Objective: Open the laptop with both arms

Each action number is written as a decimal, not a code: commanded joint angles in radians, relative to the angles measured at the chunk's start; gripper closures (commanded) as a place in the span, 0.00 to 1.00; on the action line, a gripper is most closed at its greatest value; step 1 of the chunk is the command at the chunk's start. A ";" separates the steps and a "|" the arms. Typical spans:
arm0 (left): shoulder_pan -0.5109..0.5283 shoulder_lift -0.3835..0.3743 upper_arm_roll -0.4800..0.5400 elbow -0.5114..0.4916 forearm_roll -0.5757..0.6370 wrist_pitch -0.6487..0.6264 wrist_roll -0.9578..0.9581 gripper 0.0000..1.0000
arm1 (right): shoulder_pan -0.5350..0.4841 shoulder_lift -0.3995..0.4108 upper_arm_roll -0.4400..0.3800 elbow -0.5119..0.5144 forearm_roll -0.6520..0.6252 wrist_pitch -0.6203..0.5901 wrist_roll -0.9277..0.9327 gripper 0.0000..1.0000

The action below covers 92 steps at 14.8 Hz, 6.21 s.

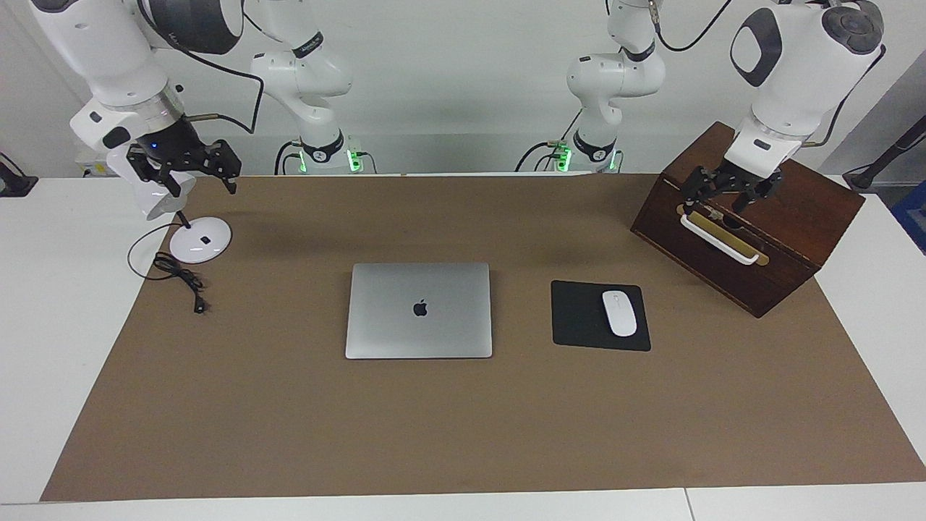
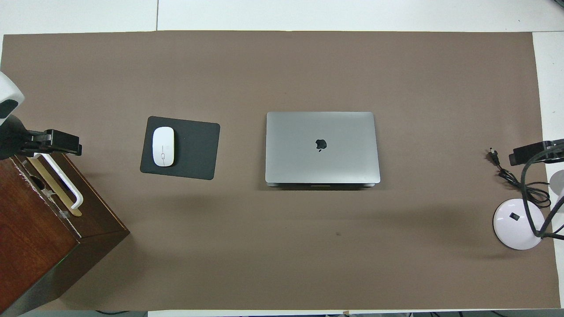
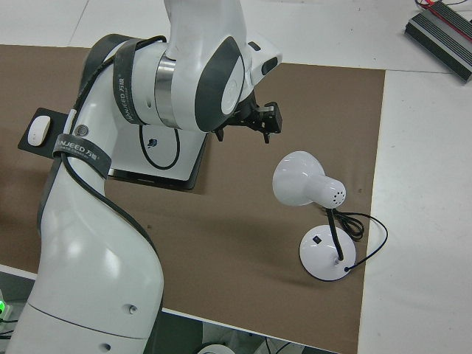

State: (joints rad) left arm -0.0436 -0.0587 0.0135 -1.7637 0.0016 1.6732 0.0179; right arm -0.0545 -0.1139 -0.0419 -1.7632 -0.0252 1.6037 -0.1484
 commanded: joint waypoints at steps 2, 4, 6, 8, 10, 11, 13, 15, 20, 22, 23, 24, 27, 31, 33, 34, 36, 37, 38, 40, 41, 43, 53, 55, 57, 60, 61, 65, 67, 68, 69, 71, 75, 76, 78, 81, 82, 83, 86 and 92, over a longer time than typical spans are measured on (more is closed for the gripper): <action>0.010 -0.009 -0.003 0.000 -0.011 -0.001 0.013 0.00 | -0.002 -0.018 0.002 -0.036 0.011 0.038 0.018 0.00; 0.010 -0.009 -0.001 0.000 -0.011 0.003 0.014 0.00 | -0.004 -0.020 0.001 -0.036 0.011 0.038 0.018 0.00; 0.010 -0.009 -0.001 -0.002 -0.009 0.003 0.014 0.00 | -0.004 -0.020 0.001 -0.036 0.011 0.038 0.018 0.00; 0.010 -0.013 -0.001 -0.005 -0.011 0.002 0.016 0.00 | -0.004 -0.020 0.001 -0.036 0.011 0.038 0.019 0.00; 0.010 -0.020 -0.003 -0.011 -0.011 0.002 0.017 0.00 | -0.004 -0.020 0.001 -0.036 0.011 0.038 0.020 0.00; 0.008 -0.020 -0.003 -0.014 -0.011 0.002 0.017 0.00 | -0.004 -0.018 0.001 -0.036 0.011 0.038 0.020 0.00; -0.001 -0.020 -0.003 -0.014 -0.009 0.005 0.011 0.00 | -0.004 -0.020 0.001 -0.036 0.011 0.038 0.020 0.00; -0.005 -0.020 -0.003 -0.016 -0.011 0.005 -0.004 0.11 | -0.004 -0.020 0.001 -0.036 0.011 0.038 0.020 0.00; -0.007 -0.018 -0.004 -0.011 -0.009 0.002 -0.029 1.00 | -0.004 -0.020 0.002 -0.038 0.011 0.038 0.020 0.00; -0.007 -0.016 -0.009 -0.005 -0.011 0.005 -0.029 1.00 | -0.004 -0.020 0.002 -0.047 0.011 0.038 0.020 0.00; -0.009 -0.015 -0.010 -0.005 -0.011 0.013 -0.032 1.00 | -0.004 -0.020 0.001 -0.055 0.011 0.038 0.020 0.00; -0.009 -0.015 -0.012 -0.005 -0.012 0.016 -0.044 1.00 | -0.004 -0.021 0.001 -0.061 0.011 0.039 0.018 0.00; -0.010 -0.015 -0.015 -0.011 -0.051 0.039 -0.088 1.00 | -0.007 -0.020 0.001 -0.061 0.011 0.039 0.015 0.00; -0.036 -0.026 -0.015 -0.055 -0.054 0.091 -0.099 1.00 | -0.007 -0.020 0.001 -0.064 0.011 0.070 0.012 0.00; -0.050 -0.050 -0.015 -0.110 -0.054 0.137 -0.114 1.00 | -0.005 -0.014 0.002 -0.068 0.011 0.102 0.012 0.00; -0.061 -0.064 -0.015 -0.137 -0.054 0.164 -0.122 1.00 | -0.002 -0.010 0.002 -0.067 0.011 0.117 0.013 0.00; -0.087 -0.090 -0.017 -0.201 -0.054 0.215 -0.122 1.00 | 0.004 -0.006 0.002 -0.068 0.011 0.143 0.018 0.00; -0.099 -0.105 -0.017 -0.233 -0.055 0.249 -0.122 1.00 | 0.005 0.000 0.005 -0.068 0.013 0.157 0.021 0.00; -0.114 -0.121 -0.017 -0.270 -0.067 0.282 -0.122 1.00 | 0.005 0.006 0.008 -0.071 0.025 0.173 0.036 0.00; -0.148 -0.168 -0.017 -0.376 -0.091 0.396 -0.125 1.00 | 0.005 0.006 0.008 -0.120 0.137 0.275 0.082 0.00; -0.171 -0.196 -0.017 -0.437 -0.091 0.460 -0.127 1.00 | 0.007 0.005 0.010 -0.145 0.162 0.332 0.107 0.00; -0.211 -0.263 -0.017 -0.586 -0.092 0.616 -0.138 1.00 | 0.051 0.003 0.011 -0.185 0.175 0.404 0.206 0.00; -0.415 -0.440 -0.087 -0.939 -0.094 1.016 -0.266 1.00 | 0.373 -0.119 0.011 -0.650 0.516 1.071 0.525 0.00; -0.413 -0.441 -0.137 -0.950 -0.094 1.027 -0.289 1.00 | 0.474 -0.130 0.011 -0.700 0.528 1.186 0.669 0.00; -0.417 -0.438 -0.182 -0.973 -0.094 1.066 -0.311 1.00 | 0.528 -0.127 0.011 -0.733 0.528 1.269 0.768 0.00; -0.424 -0.428 -0.219 -0.997 -0.094 1.111 -0.342 1.00 | 0.603 -0.118 0.011 -0.778 0.559 1.381 0.864 0.00; -0.441 -0.425 -0.219 -1.000 -0.094 1.119 -0.349 1.00 | 0.628 -0.106 0.011 -0.803 0.565 1.435 0.872 0.00; -0.485 -0.344 -0.222 -1.034 -0.094 1.243 -0.375 1.00 | 0.735 -0.037 0.011 -0.835 0.694 1.613 0.875 0.00; -0.508 -0.275 -0.225 -1.034 -0.094 1.336 -0.378 1.00 | 0.777 0.002 0.011 -0.835 0.746 1.671 0.874 0.00; -0.515 -0.245 -0.224 -1.034 -0.094 1.379 -0.378 1.00 | 0.797 0.023 0.011 -0.835 0.769 1.703 0.874 0.00; -0.518 -0.210 -0.225 -1.034 -0.094 1.431 -0.380 1.00 | 0.817 0.042 0.011 -0.835 0.792 1.728 0.871 0.00; -0.541 -0.140 -0.225 -1.034 -0.094 1.531 -0.378 1.00 | 0.823 0.052 0.011 -0.835 0.811 1.731 0.863 0.00; -0.545 -0.087 -0.224 -1.034 -0.094 1.638 -0.378 1.00 | 0.821 0.075 0.011 -0.835 0.840 1.727 0.862 0.00; -0.555 -0.057 -0.224 -1.034 -0.094 1.689 -0.377 1.00 | 0.823 0.082 0.011 -0.834 0.841 1.727 0.862 0.00; -0.561 0.012 -0.224 -1.033 -0.095 1.778 -0.375 1.00 | 0.823 0.089 0.011 -0.834 0.841 1.727 0.860 0.00; -0.570 0.074 -0.222 -1.027 -0.098 1.827 -0.375 1.00 | 0.823 0.091 0.011 -0.834 0.841 1.724 0.859 0.00; -0.571 0.077 -0.222 -1.027 -0.100 1.827 -0.375 1.00 | 0.823 0.092 0.013 -0.834 0.841 1.724 0.857 0.00; -0.571 0.080 -0.222 -1.022 -0.101 1.827 -0.375 1.00 | 0.825 0.094 0.013 -0.834 0.841 1.724 0.857 0.00; -0.575 0.129 -0.222 -0.973 -0.101 1.827 -0.375 1.00 | 0.835 0.094 0.011 -0.834 0.843 1.725 0.859 0.00; -0.573 0.220 -0.219 -0.884 -0.109 1.827 -0.375 1.00 | 0.834 0.095 0.011 -0.832 0.843 1.714 0.857 0.00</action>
State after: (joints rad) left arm -0.5968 0.1083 -0.2166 -2.6939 -0.0804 3.4784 -0.3567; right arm 0.7705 -0.0206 -0.0294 -2.5987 0.7911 3.3183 0.7148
